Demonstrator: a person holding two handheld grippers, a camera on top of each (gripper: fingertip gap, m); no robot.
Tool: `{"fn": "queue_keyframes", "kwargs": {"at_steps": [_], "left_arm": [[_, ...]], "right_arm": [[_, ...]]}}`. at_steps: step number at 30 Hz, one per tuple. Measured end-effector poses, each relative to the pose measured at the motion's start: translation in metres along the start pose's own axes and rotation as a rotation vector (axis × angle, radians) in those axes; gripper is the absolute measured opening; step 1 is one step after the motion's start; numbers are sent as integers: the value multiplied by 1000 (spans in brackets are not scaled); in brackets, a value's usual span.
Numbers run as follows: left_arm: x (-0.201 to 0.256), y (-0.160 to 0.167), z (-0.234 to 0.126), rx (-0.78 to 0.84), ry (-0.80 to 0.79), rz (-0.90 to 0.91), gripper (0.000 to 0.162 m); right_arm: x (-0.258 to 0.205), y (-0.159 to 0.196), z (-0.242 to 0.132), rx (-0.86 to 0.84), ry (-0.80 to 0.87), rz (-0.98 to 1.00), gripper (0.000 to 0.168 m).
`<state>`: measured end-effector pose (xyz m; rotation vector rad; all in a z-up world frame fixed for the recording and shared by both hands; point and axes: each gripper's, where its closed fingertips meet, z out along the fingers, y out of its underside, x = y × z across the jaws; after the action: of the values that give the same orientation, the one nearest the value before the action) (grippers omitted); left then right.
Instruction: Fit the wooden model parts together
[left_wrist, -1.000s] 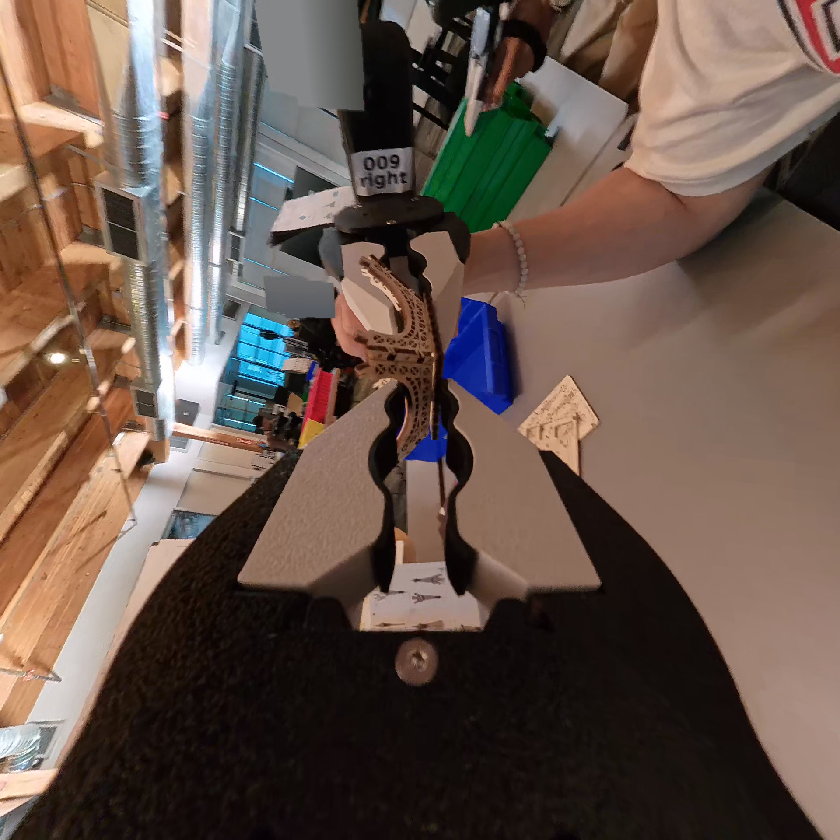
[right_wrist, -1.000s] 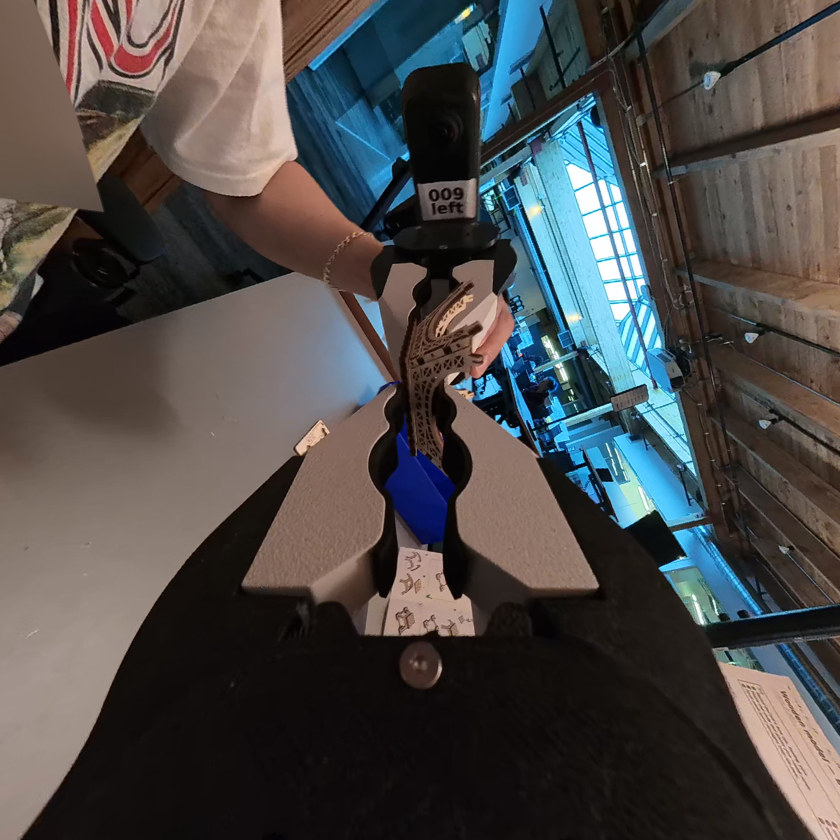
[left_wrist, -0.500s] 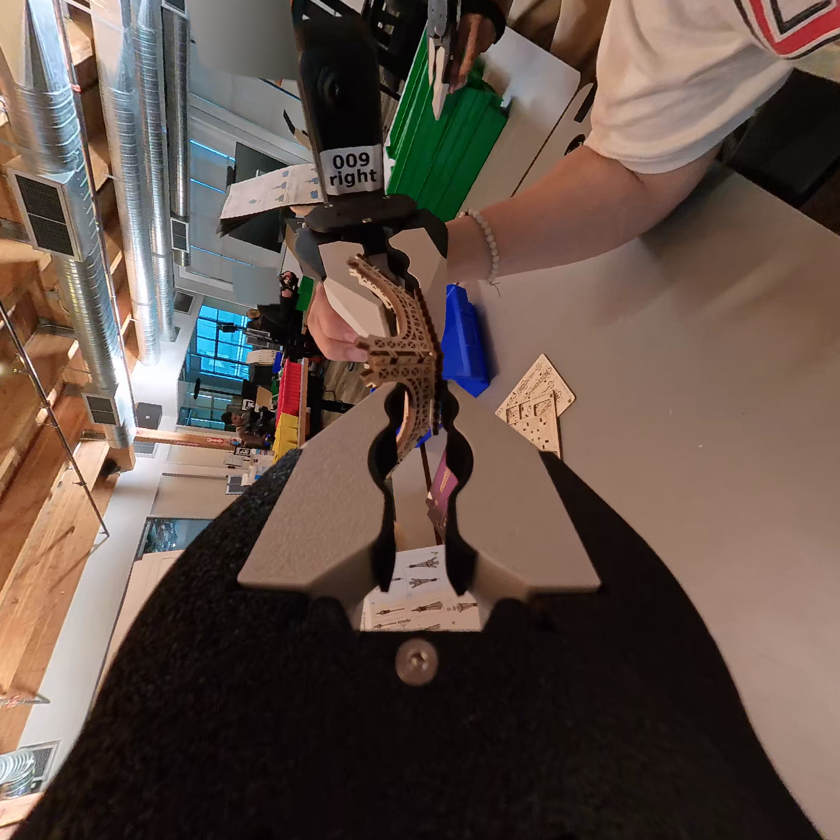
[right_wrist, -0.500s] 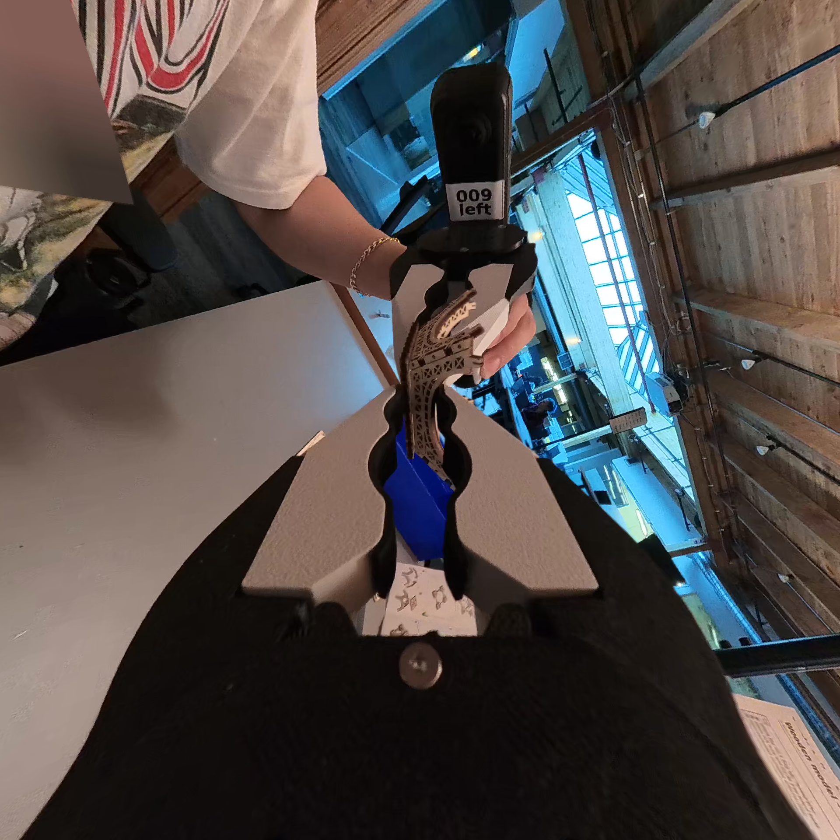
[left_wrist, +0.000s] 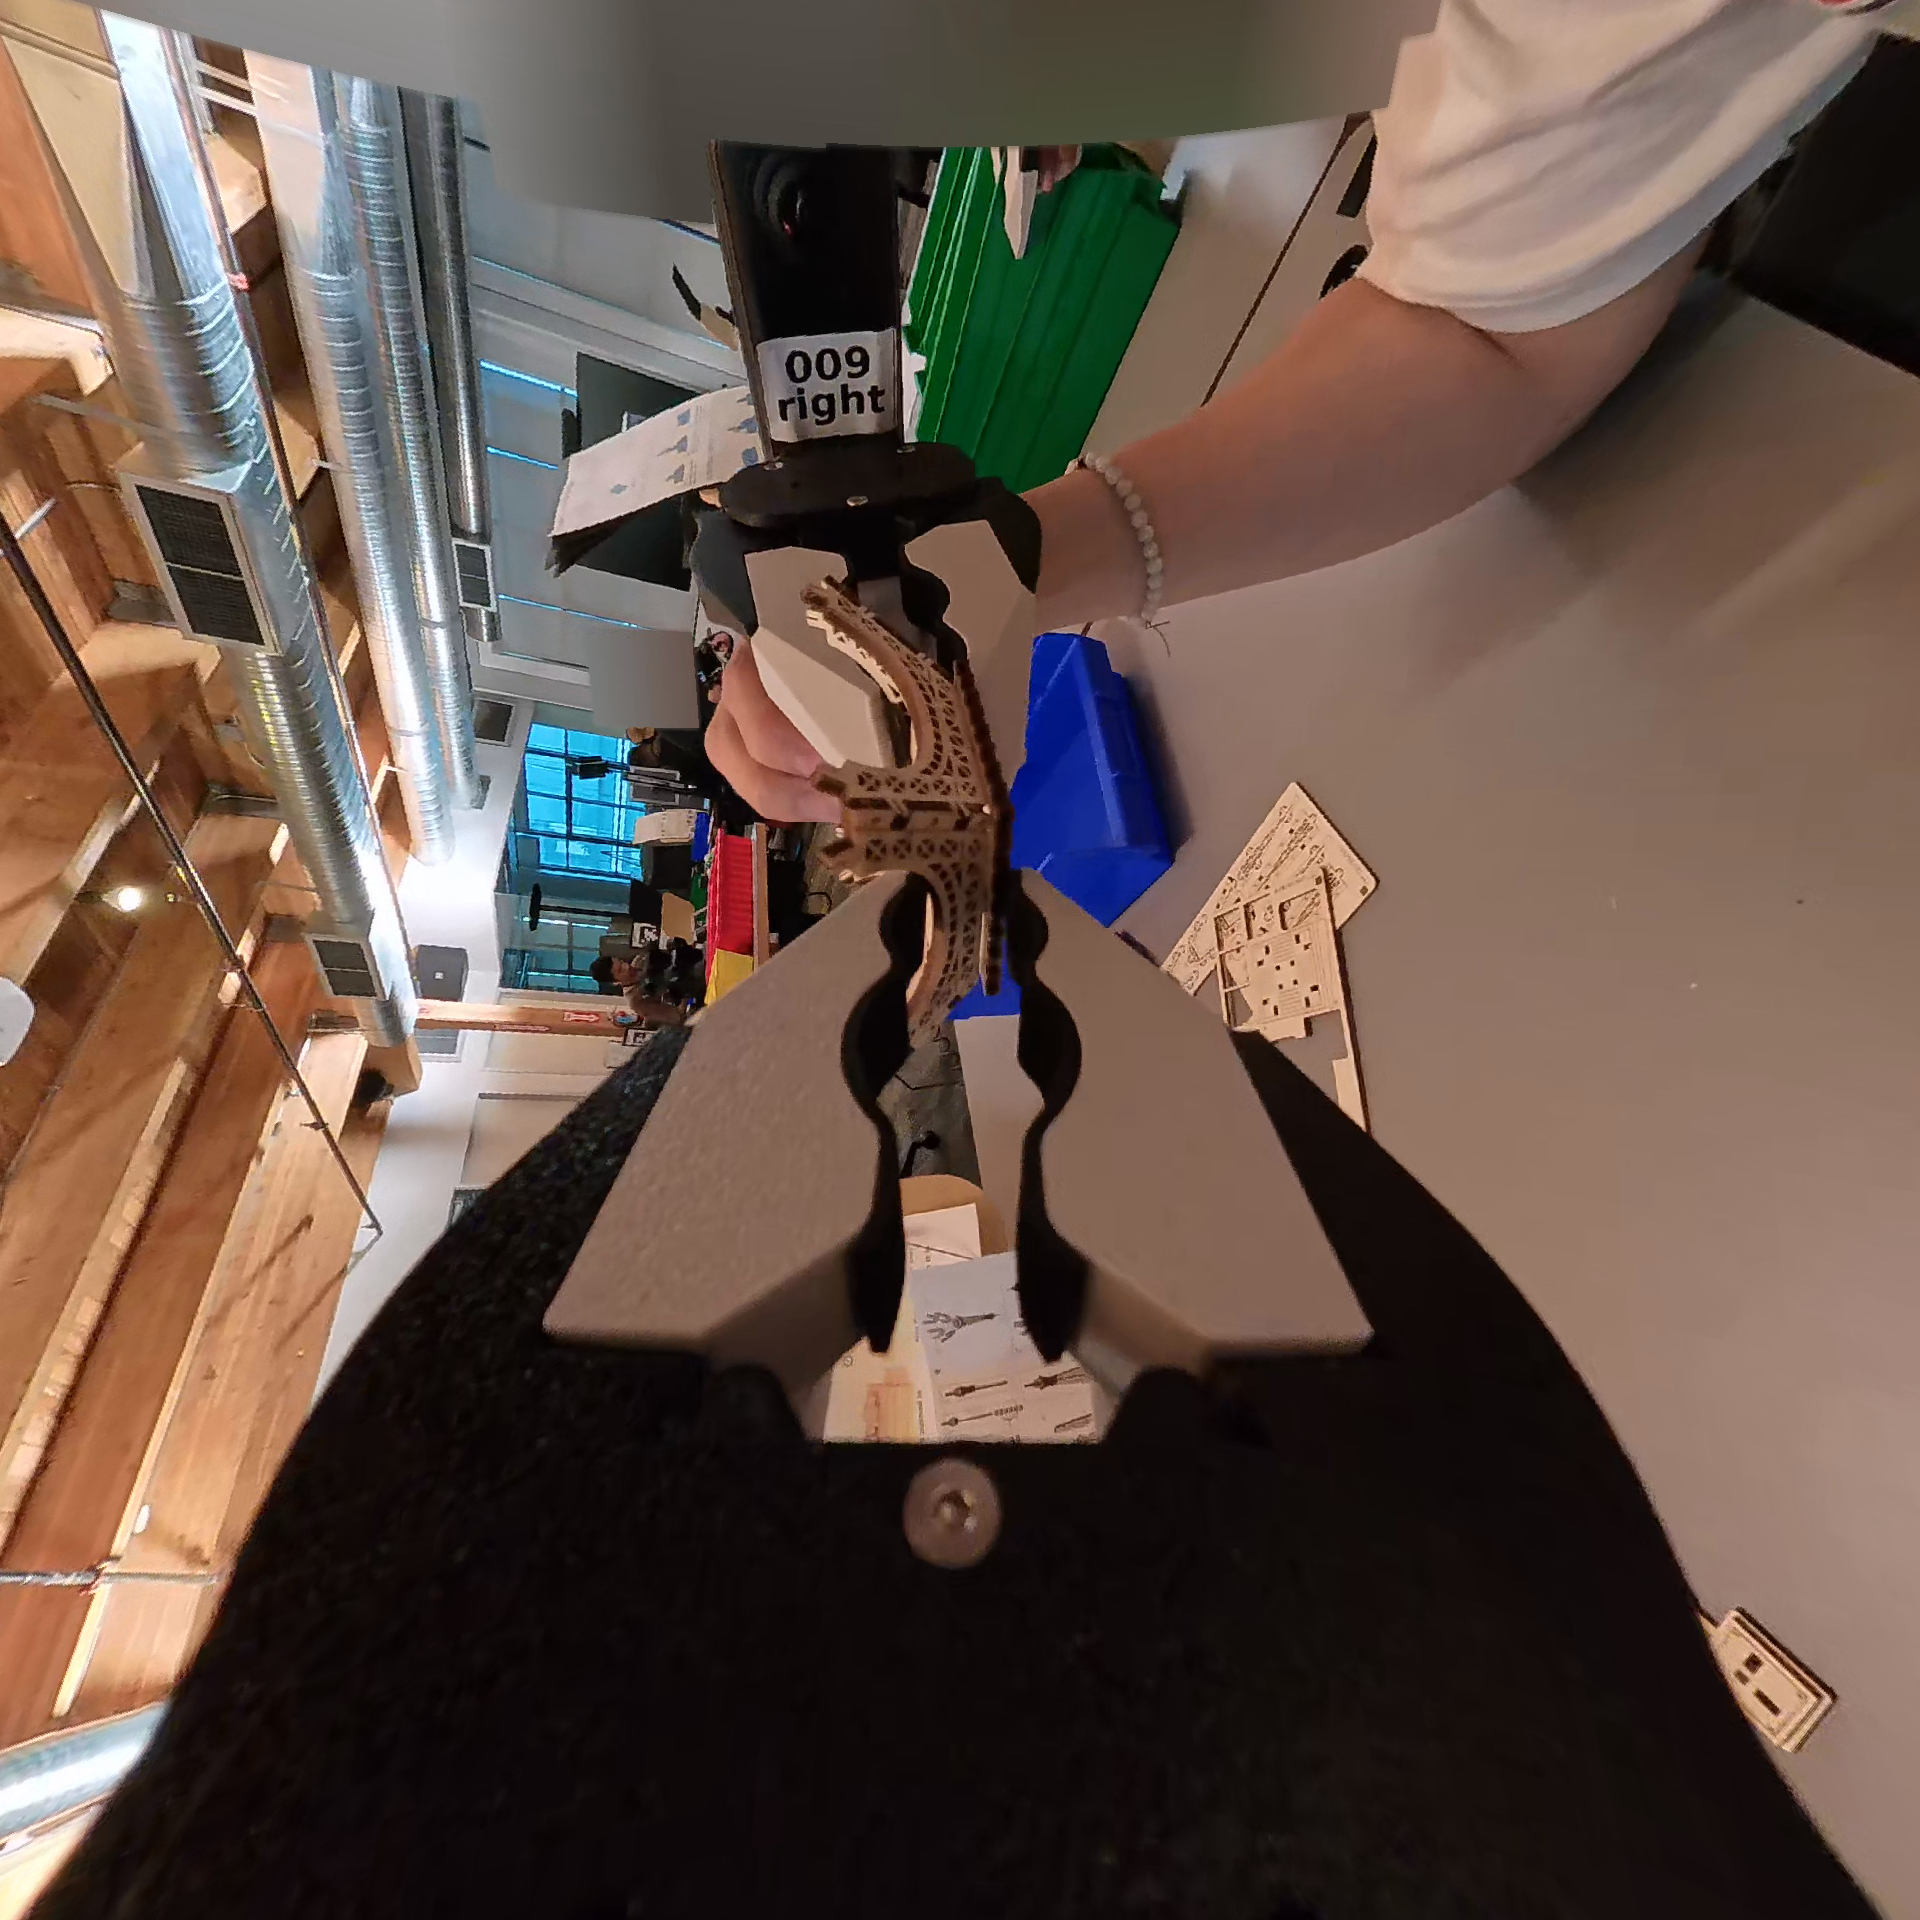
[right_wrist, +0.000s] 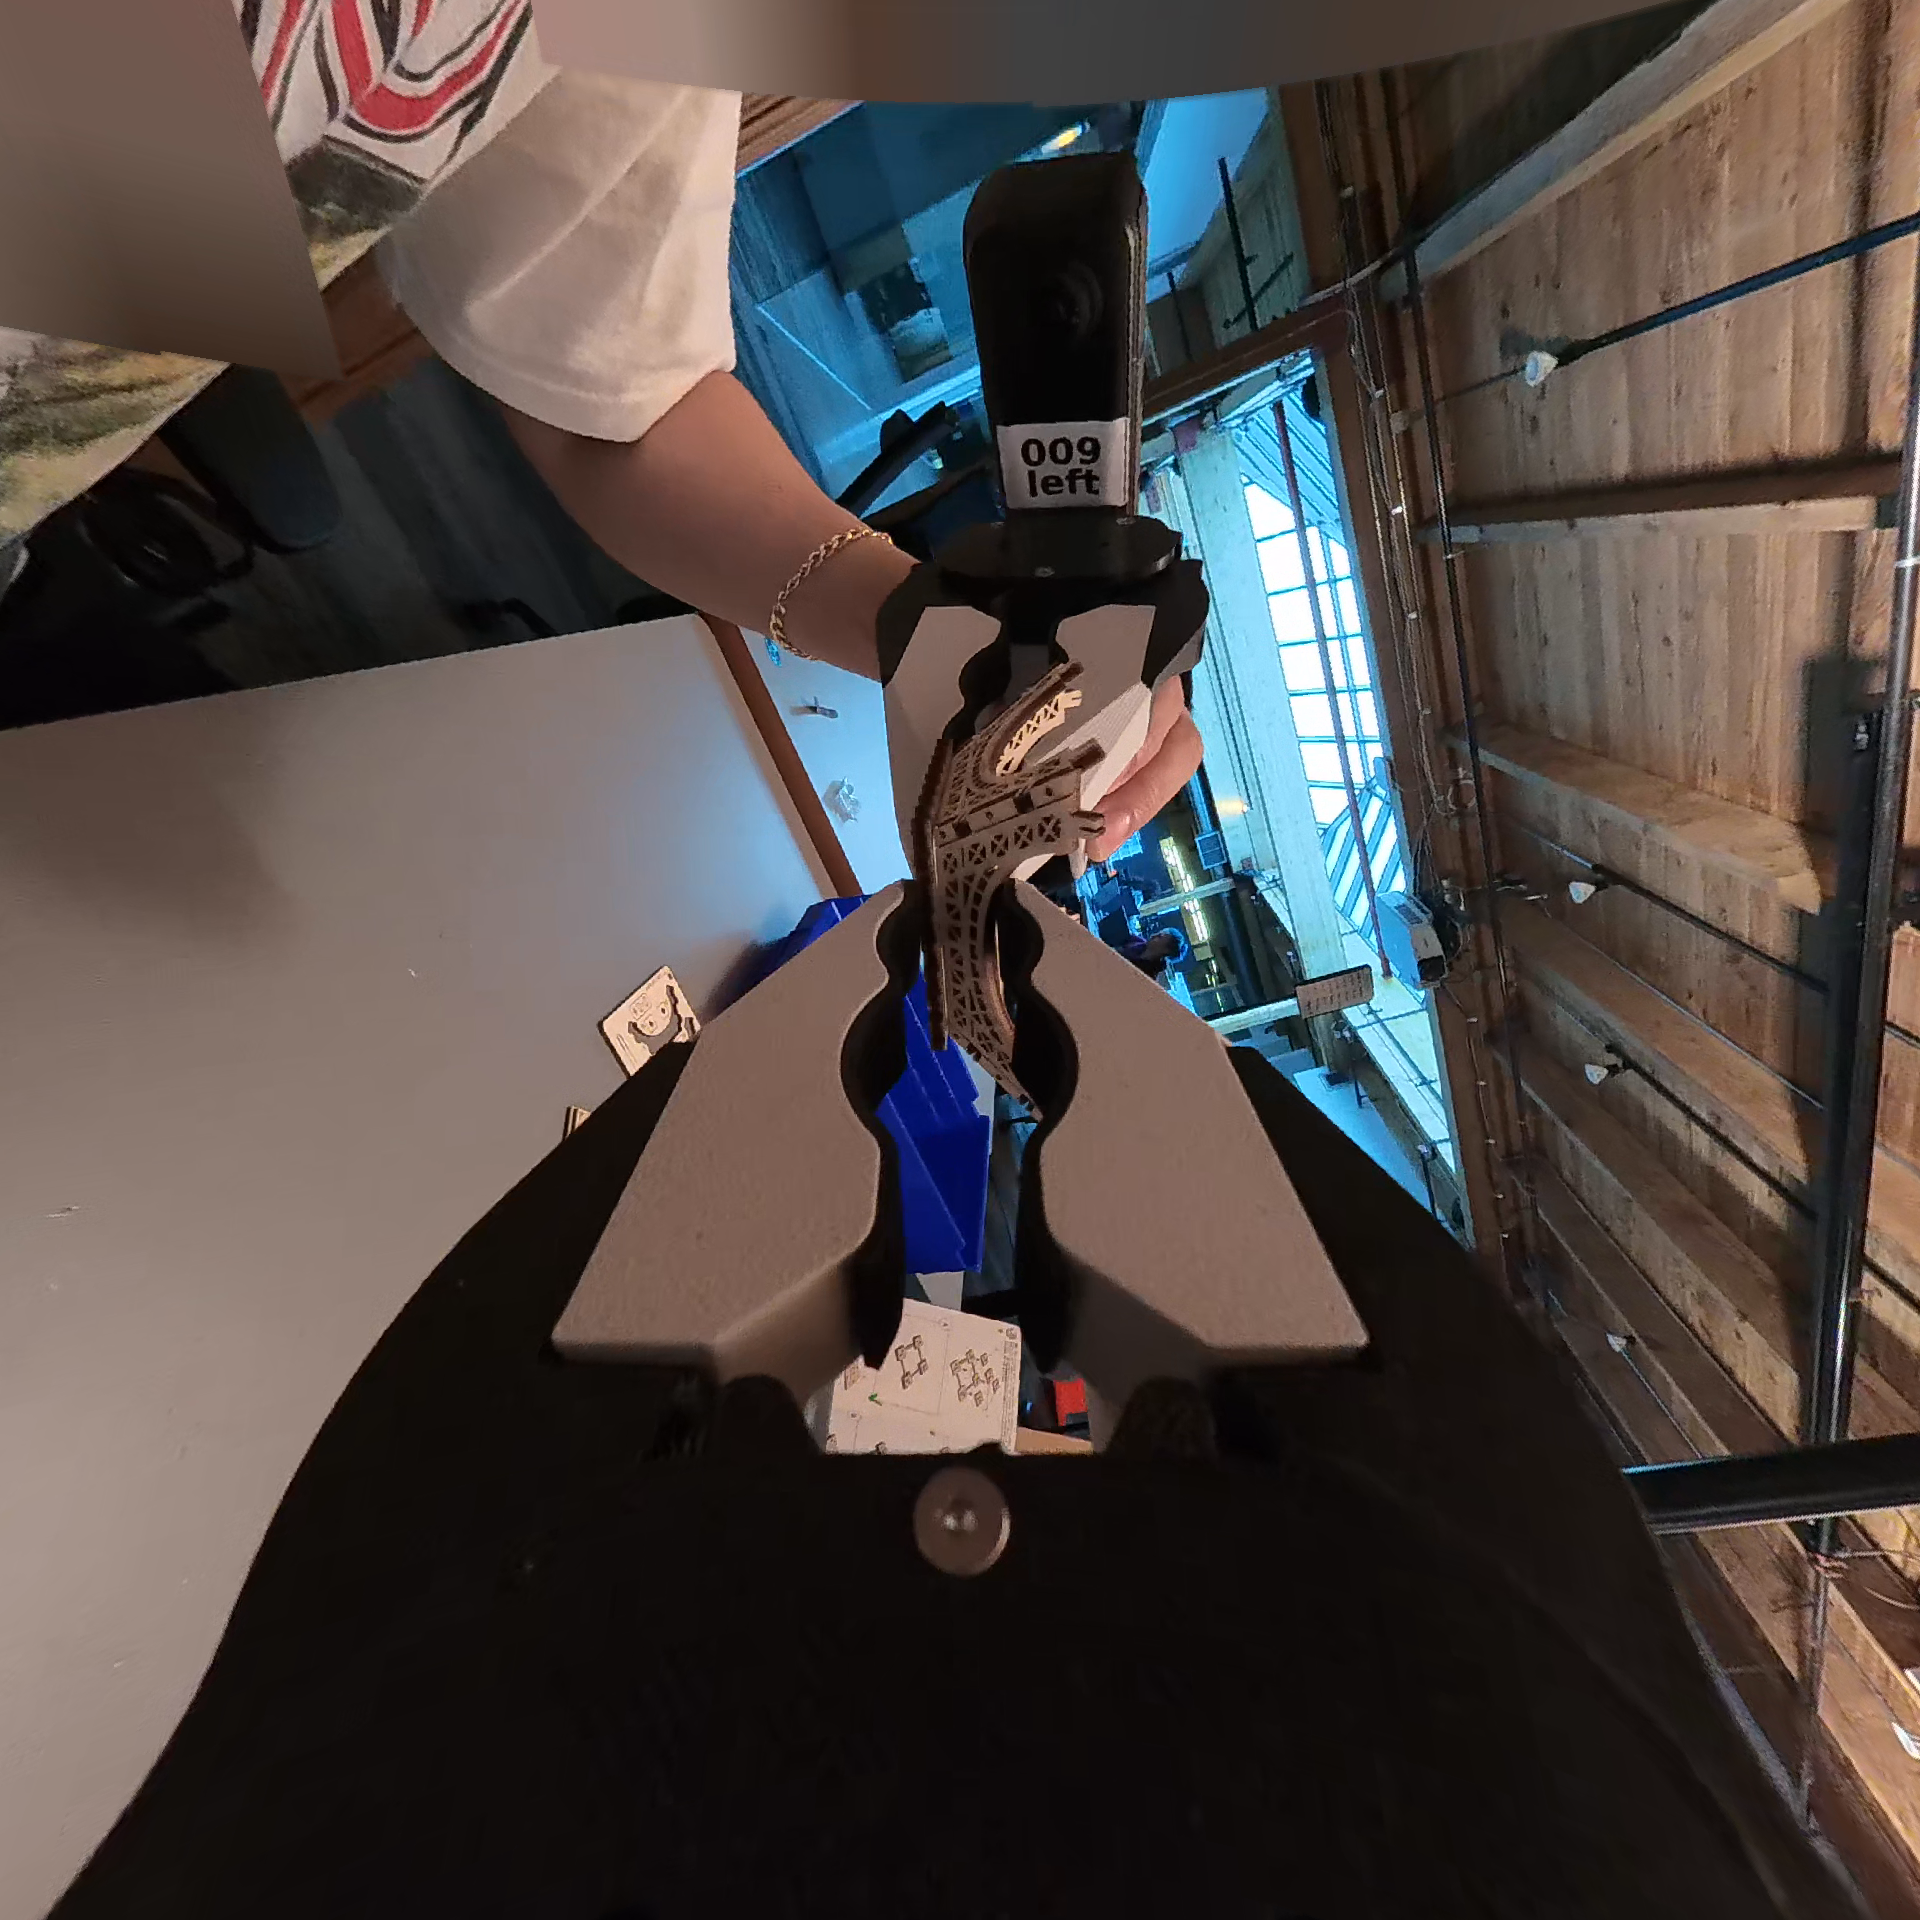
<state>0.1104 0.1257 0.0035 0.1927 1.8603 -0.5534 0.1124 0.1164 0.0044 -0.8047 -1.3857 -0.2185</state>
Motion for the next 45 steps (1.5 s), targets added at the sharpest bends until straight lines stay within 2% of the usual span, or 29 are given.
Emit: {"fn": "queue_keyframes", "kwargs": {"at_steps": [5,8,12,17,20,22,24,25,27,29,31,34,39,42,44,45], "left_arm": [[-3,11,1,-58,-27,37,11],[-5,20,1,-116,-49,97,11],[-9,34,3,-232,-91,215,11],[-8,45,5,-334,-99,332,11],[-13,49,3,-375,-141,402,11],[-18,53,0,-429,-175,477,11],[-23,58,-4,-501,-219,600,11],[-24,61,-5,-541,-231,664,11],[-23,68,-6,-605,-238,740,11],[-22,73,-7,-629,-253,788,11],[-25,75,-10,-635,-291,835,11],[-28,66,-12,-558,-371,832,11],[-20,49,-5,-427,-411,827,11],[-17,43,0,-376,-415,776,11],[-23,40,-1,-346,-449,729,11],[-27,38,-3,-341,-469,705,11]], "right_arm": [[4,14,-1,-68,15,94,18],[9,23,-8,-97,14,266,39],[15,36,-4,-108,19,466,55],[18,52,7,-196,68,452,60],[16,50,8,-181,57,491,56],[21,52,2,-187,82,524,63],[32,46,-9,-120,111,638,64],[40,45,-14,-72,141,725,75],[55,47,-22,-1,194,857,78],[58,59,-24,-11,224,916,88],[54,70,-19,-48,227,879,106],[46,67,-5,-15,200,703,118],[46,43,13,136,197,645,114],[38,31,19,181,150,623,108],[36,24,18,226,131,616,97],[36,23,17,241,127,612,99]]}}
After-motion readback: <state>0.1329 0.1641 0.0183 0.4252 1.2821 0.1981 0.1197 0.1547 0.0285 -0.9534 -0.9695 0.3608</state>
